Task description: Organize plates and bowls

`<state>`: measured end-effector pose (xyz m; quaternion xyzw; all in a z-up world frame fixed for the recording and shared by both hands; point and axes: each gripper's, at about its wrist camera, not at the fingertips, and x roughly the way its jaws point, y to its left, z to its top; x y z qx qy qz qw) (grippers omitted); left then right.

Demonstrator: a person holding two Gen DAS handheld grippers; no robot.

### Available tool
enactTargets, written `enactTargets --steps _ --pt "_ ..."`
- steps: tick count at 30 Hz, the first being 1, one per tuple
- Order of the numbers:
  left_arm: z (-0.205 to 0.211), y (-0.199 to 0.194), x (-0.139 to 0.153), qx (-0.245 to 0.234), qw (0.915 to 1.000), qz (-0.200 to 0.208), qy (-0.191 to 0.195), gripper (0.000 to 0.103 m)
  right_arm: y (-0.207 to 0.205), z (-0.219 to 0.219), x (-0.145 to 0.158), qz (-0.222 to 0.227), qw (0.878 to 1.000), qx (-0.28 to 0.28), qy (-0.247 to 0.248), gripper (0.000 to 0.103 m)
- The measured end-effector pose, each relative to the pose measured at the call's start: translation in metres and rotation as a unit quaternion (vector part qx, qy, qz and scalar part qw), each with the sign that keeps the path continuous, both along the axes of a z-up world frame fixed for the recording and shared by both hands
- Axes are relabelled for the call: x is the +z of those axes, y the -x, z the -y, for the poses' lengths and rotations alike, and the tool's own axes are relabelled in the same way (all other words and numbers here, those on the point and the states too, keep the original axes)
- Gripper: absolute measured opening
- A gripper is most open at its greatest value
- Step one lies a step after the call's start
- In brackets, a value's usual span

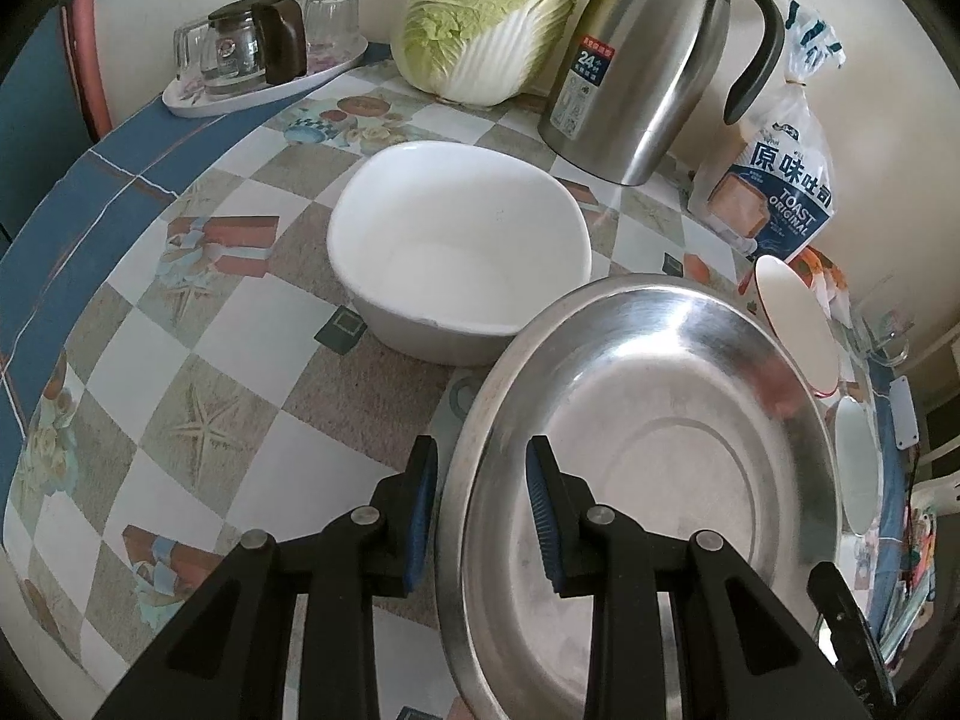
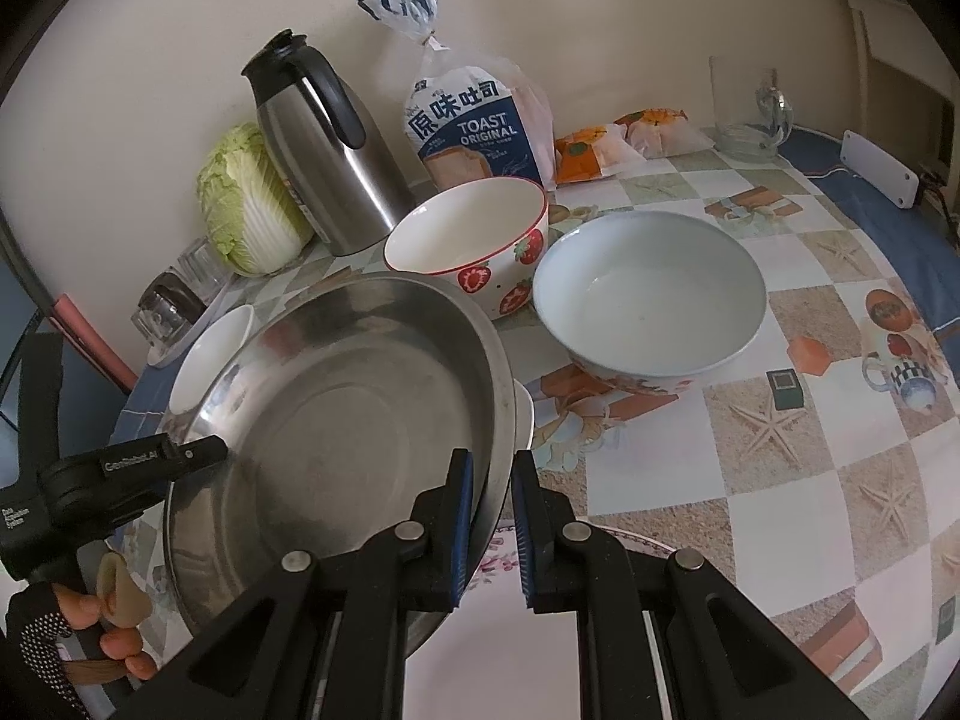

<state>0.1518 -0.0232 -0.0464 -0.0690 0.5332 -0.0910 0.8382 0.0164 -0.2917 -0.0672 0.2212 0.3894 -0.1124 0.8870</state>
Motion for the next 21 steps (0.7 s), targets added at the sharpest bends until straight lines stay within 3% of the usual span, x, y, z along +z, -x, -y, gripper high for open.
enactTargets --steps 8,12,14,17,19,21 --pt "-0.004 0.005 0.018 0.001 1.0 0.005 0.008 0.033 0.006 0.004 0.01 -0.001 1.0 -0.012 0.013 0.018" --pt "-0.003 0.013 0.027 -0.006 0.9998 0.012 0.012 0.046 0.01 0.003 0.017 -0.004 1.0 -0.017 0.022 0.019" --pt "-0.002 0.017 0.03 -0.011 0.9998 0.014 0.013 0.049 0.012 0.001 0.019 -0.009 0.999 -0.018 0.026 0.028" --pt "0.0 0.024 0.033 -0.013 0.9996 0.025 0.001 0.072 0.015 -0.002 0.021 -0.011 0.999 -0.018 0.03 0.043" --pt "0.0 0.03 0.033 -0.012 0.9995 0.029 -0.002 0.074 0.017 -0.006 0.024 -0.011 0.999 -0.013 0.035 0.049" --pt "0.0 0.035 0.033 -0.008 0.9994 0.031 -0.007 0.084 0.02 -0.011 0.027 -0.009 0.999 -0.008 0.042 0.062"
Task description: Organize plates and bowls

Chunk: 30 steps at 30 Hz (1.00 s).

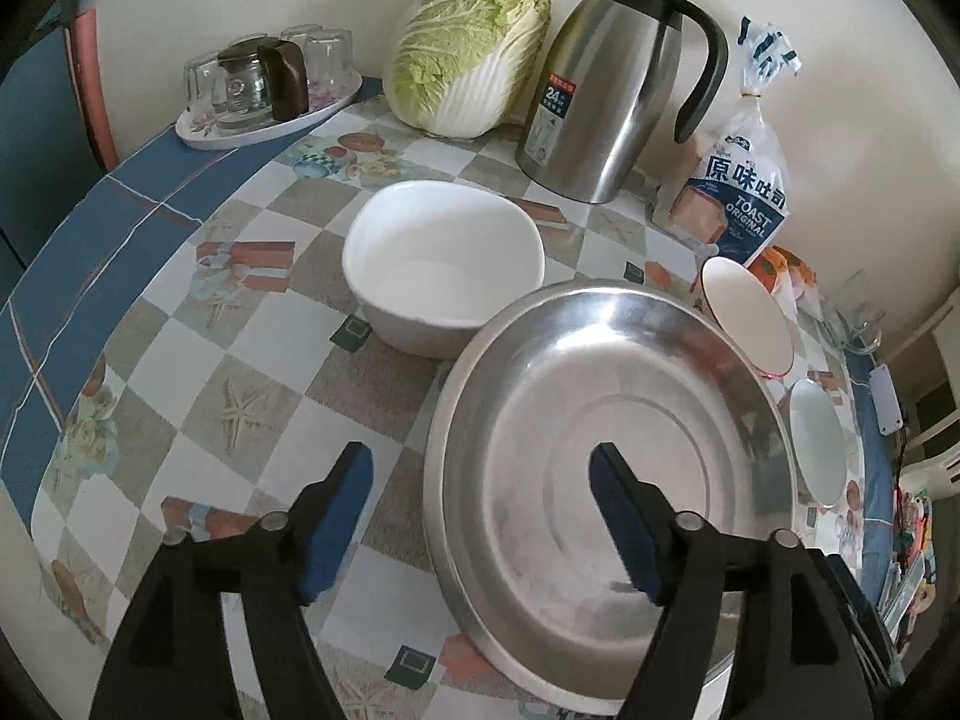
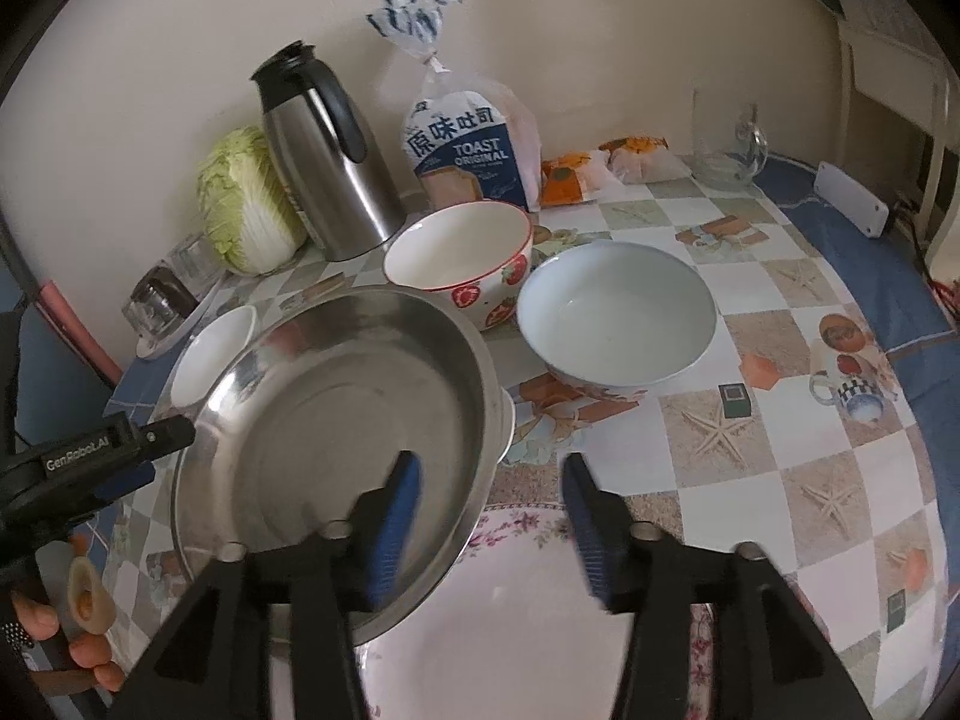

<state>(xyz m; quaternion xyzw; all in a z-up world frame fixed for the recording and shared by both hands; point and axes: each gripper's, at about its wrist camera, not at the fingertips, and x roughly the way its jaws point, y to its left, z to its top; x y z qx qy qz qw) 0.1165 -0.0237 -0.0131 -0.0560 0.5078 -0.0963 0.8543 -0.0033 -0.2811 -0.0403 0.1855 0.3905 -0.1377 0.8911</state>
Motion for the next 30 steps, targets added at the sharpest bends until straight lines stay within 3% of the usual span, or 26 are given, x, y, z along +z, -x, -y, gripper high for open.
enactTargets --steps 7,9,11,16,30 --pt "0.001 0.014 0.0 0.004 0.9999 0.006 -0.016 0.088 0.009 -0.012 0.002 0.0 1.0 0.013 0.009 0.076" --pt "0.002 0.019 0.0 0.001 0.9998 0.007 -0.018 0.089 0.012 -0.013 0.001 -0.002 1.0 0.016 0.01 0.088" --pt "0.001 0.024 0.0 0.0 0.9998 0.007 -0.019 0.091 0.015 -0.015 0.0 -0.002 1.0 0.014 0.01 0.092" --pt "-0.004 0.033 0.001 0.006 0.9997 0.015 -0.02 0.094 0.021 -0.015 -0.001 -0.003 1.0 0.008 0.0 0.099" --pt "-0.015 0.069 0.001 -0.006 0.9997 0.018 -0.015 0.095 0.052 -0.015 0.003 0.005 1.0 -0.019 -0.013 0.103"
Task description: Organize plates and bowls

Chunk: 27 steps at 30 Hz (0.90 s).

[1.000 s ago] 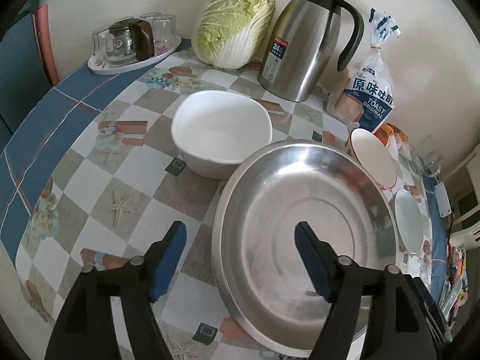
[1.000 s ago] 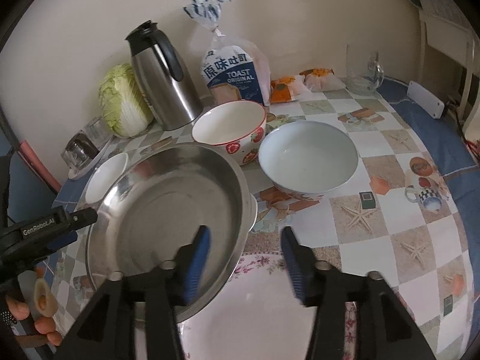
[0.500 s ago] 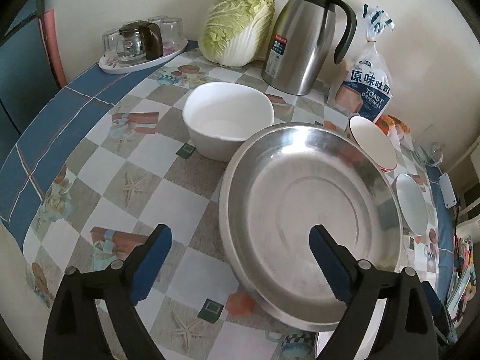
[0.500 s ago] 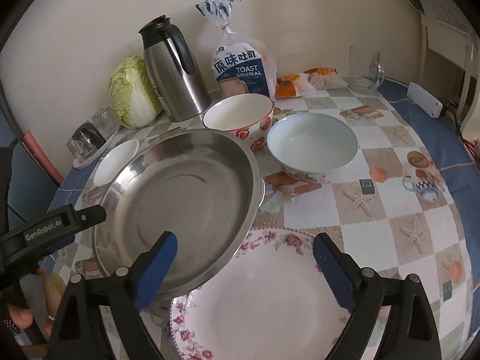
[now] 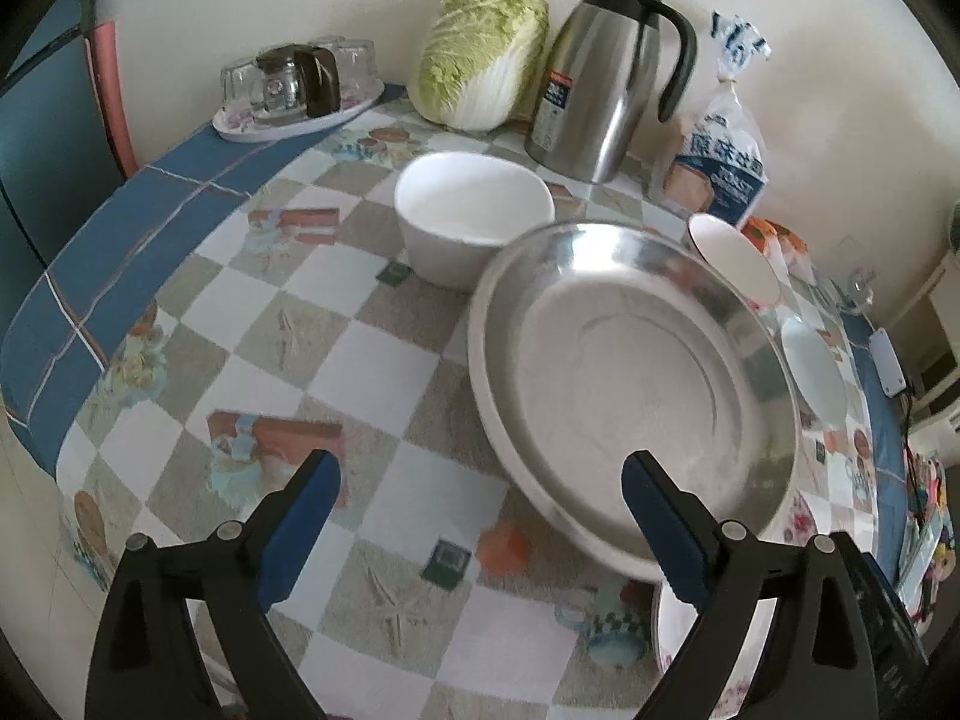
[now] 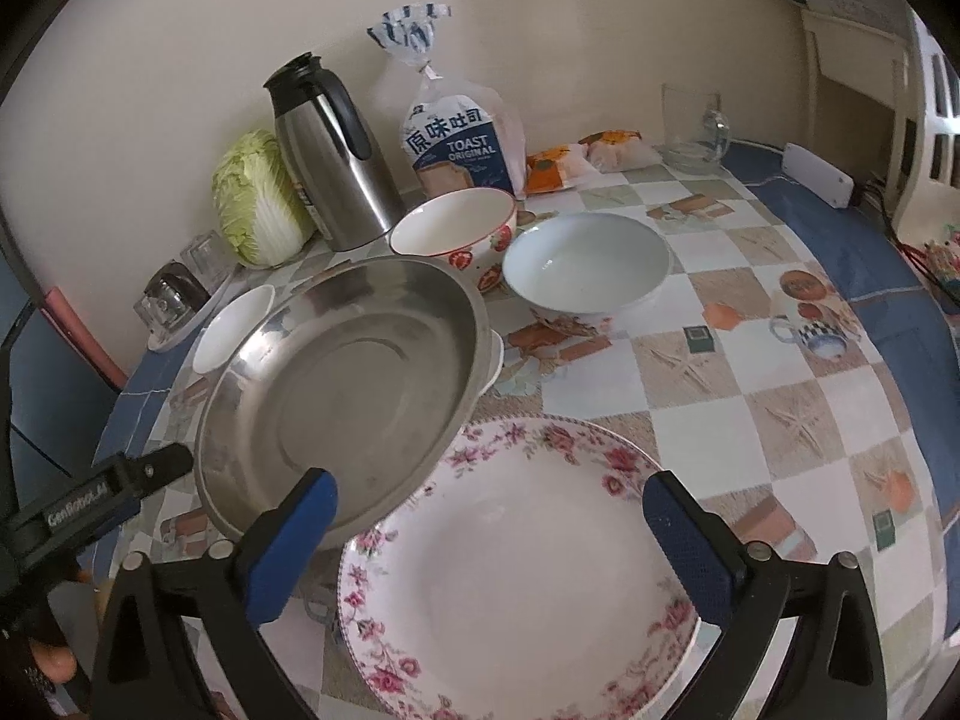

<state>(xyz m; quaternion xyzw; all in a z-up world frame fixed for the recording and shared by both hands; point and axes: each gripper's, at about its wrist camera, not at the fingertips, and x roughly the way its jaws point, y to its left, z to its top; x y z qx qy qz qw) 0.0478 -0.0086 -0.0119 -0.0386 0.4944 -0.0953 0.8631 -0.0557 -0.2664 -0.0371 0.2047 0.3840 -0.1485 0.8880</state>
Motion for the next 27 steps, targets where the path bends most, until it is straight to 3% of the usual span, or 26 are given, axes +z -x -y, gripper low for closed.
enactTargets --steps 15,27 --pt "0.049 0.037 -0.013 -0.095 0.9947 -0.037 0.015 0.095 0.032 0.019 -0.011 -0.034 0.999 -0.024 -0.011 0.103" --pt "0.091 0.056 -0.031 -0.144 0.9864 -0.077 0.021 0.096 0.052 0.067 -0.041 -0.072 0.992 -0.071 -0.079 0.103"
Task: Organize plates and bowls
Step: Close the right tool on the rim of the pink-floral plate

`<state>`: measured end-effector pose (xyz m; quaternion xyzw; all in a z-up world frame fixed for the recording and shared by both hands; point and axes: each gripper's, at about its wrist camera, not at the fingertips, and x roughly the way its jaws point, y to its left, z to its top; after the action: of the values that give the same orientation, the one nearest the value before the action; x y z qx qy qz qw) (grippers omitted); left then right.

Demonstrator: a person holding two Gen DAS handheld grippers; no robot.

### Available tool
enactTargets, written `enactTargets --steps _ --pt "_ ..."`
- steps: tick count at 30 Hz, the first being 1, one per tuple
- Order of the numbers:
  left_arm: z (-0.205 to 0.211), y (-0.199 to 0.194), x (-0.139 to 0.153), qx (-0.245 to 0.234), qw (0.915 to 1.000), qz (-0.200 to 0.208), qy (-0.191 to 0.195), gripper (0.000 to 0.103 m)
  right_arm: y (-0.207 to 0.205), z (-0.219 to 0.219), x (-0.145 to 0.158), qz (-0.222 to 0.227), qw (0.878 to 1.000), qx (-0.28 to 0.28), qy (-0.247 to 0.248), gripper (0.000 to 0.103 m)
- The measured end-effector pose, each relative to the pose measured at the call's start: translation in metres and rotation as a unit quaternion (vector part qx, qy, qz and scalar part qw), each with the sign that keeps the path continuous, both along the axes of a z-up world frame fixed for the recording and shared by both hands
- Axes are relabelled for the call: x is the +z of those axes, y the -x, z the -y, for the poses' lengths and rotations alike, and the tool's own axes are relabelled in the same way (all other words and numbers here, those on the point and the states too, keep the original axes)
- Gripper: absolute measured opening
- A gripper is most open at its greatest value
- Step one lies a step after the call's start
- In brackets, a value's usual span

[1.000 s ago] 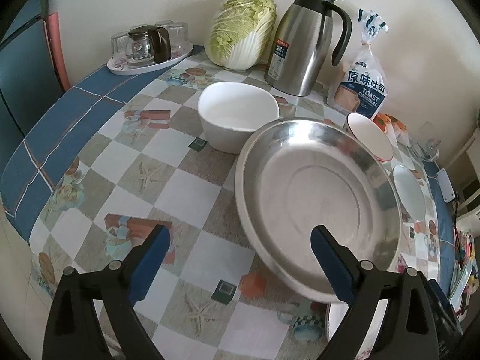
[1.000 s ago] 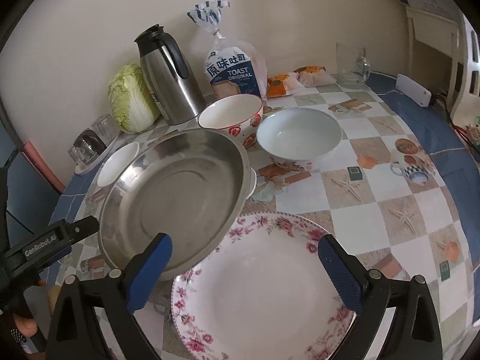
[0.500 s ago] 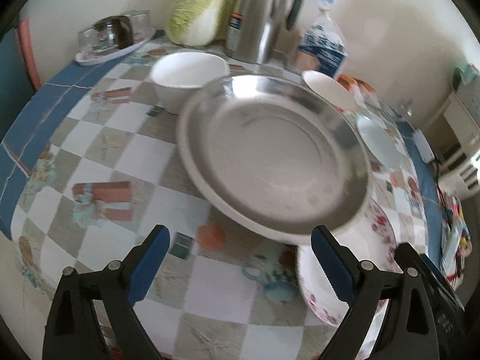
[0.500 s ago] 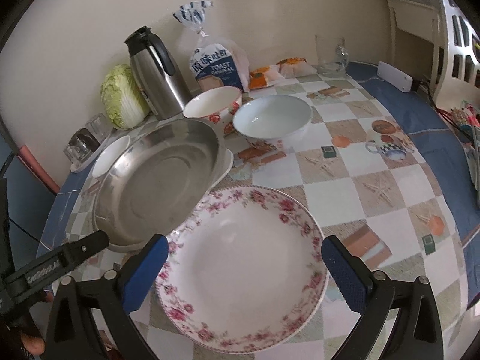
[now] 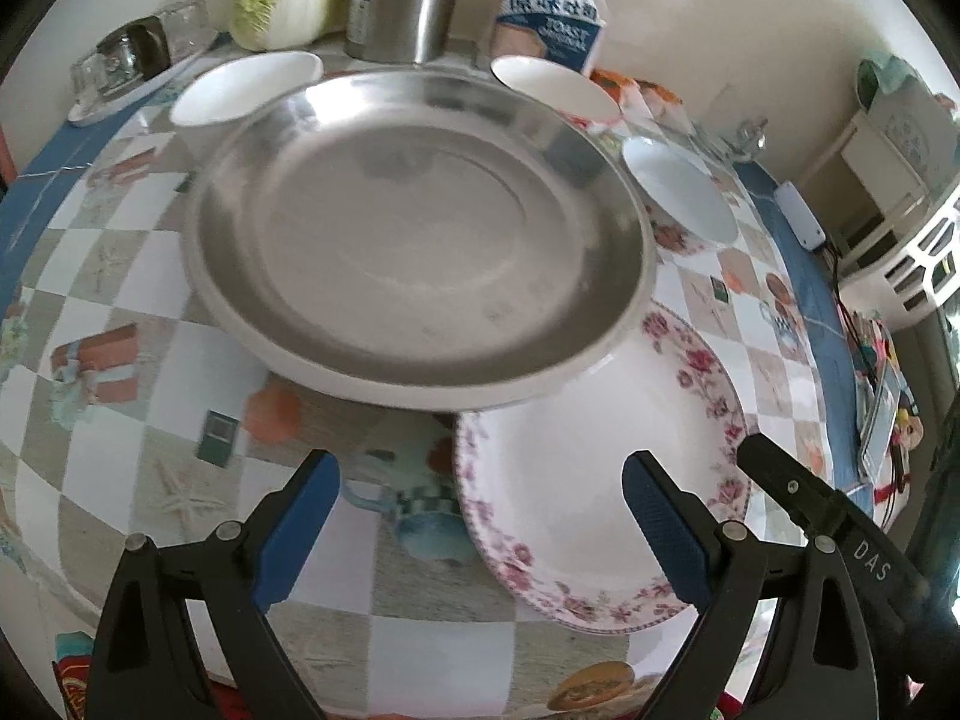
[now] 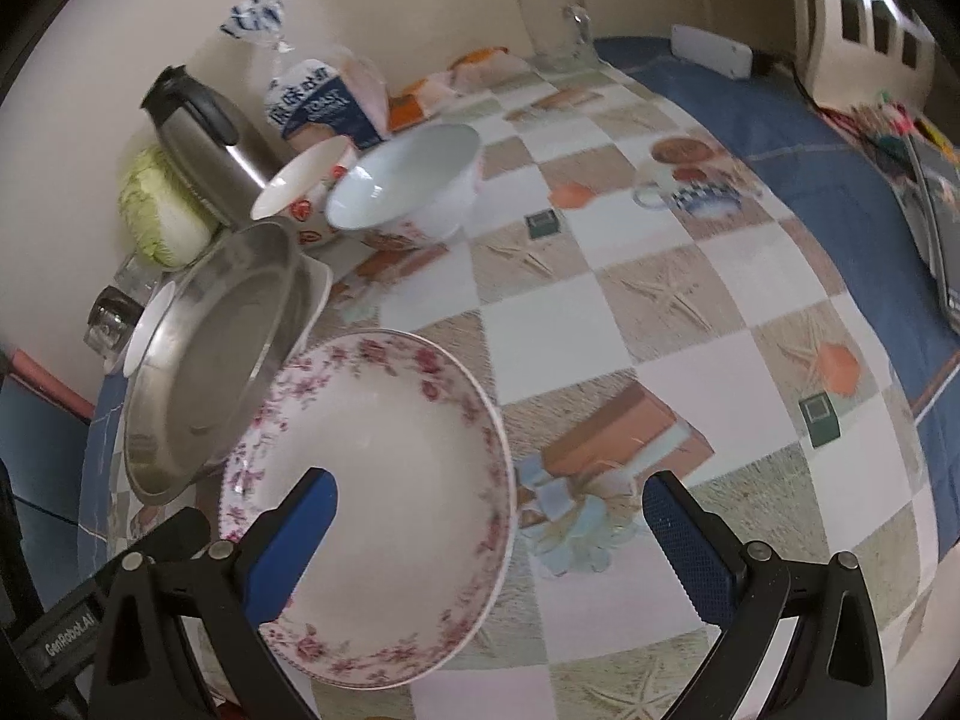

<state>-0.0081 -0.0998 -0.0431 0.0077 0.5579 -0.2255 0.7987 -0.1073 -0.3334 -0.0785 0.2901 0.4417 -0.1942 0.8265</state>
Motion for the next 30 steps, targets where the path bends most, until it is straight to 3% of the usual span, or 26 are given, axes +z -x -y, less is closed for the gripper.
enactTargets --steps 7,10,16,20,22,24,30 --pt "0.009 -0.001 -0.007 -0.001 0.9999 -0.003 -0.013 0.096 0.003 0.007 -0.008 -0.002 1.0 -0.002 -0.024 0.102" --pt "0.01 -0.003 -0.011 0.003 0.9999 -0.015 -0.006 0.096 0.002 0.008 -0.01 -0.006 1.0 -0.004 -0.024 0.097" --pt "0.015 -0.004 -0.016 -0.001 0.9998 -0.018 -0.013 0.096 -0.003 0.008 -0.019 -0.018 0.999 0.003 -0.043 0.073" --pt "0.019 -0.007 -0.021 0.0 0.9996 -0.017 -0.021 0.095 -0.004 0.008 -0.023 -0.02 0.998 0.004 -0.055 0.05" --pt "0.021 -0.008 -0.023 0.001 0.9995 -0.022 -0.021 0.095 -0.004 0.008 -0.025 -0.018 0.998 0.009 -0.065 0.047" --pt "0.022 -0.009 -0.024 0.0 0.9994 -0.025 -0.023 0.095 -0.006 0.007 -0.026 -0.018 0.998 0.013 -0.066 0.033" --pt "0.025 -0.012 -0.029 0.001 0.9987 -0.031 -0.041 0.095 -0.008 0.008 -0.031 -0.023 0.997 0.009 -0.071 0.016"
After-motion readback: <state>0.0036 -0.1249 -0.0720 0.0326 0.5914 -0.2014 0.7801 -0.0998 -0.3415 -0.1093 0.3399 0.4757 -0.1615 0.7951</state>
